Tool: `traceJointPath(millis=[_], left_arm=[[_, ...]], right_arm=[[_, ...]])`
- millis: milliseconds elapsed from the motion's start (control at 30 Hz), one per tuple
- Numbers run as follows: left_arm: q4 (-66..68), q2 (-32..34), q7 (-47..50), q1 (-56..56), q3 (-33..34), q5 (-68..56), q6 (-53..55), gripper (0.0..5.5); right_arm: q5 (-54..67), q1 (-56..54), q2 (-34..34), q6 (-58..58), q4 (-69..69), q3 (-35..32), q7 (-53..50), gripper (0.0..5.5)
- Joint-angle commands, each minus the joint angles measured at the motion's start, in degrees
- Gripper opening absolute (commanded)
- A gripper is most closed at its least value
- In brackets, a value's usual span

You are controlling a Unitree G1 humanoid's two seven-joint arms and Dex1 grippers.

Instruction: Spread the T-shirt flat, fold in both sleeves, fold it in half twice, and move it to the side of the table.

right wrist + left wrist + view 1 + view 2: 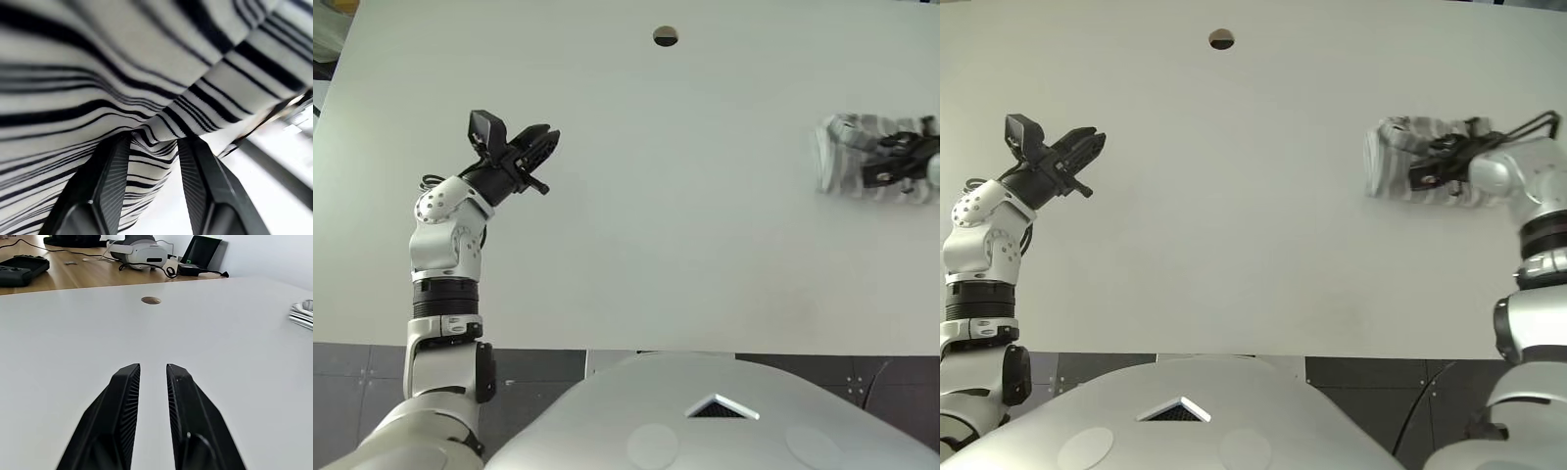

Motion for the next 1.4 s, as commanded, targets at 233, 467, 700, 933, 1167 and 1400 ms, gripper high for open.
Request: traceJointPath(millis=[233,467,700,933,1167,1400], left_arm=[[-1.27,-1.3,0.61,-0.98,1.36,2.47,-3.92,0.99],[-20.05,-4.5,10.6,-0.63,-1.97,12.99,-15.42,0.99],[-10.08,-17.73,19.09,-11.99,-2.85,12.26,-25.84,0.99],[3.78,-22.74,31.43,-20.43,3.77,12.73,-35.44,0.99],[8.7,-22.29,38.59,-24.84,5.93,17.1,-43.82,0.99],[16.91,-22.09,39.26,-26.72,3.86,21.89,-54.89,0.99]], right_arm=[[-0.53,-9.54,0.92,2.53,17.67,4.32,-14.38,1.74],[8.71,-22.11,-10.7,-9.11,1.08,-2.84,2.21,1.74],[23.35,-15.37,10.55,-7.77,-6.16,-13.61,-19.24,1.74],[57.49,-6.46,36.02,-13.46,-11.35,-28.65,-16.52,1.74],[73.96,-1.06,44.83,-6.16,-20.19,-31.64,-2.61,1.74],[69.72,-2.49,46.11,-9.38,-17.0,-31.41,-1.23,1.74]])
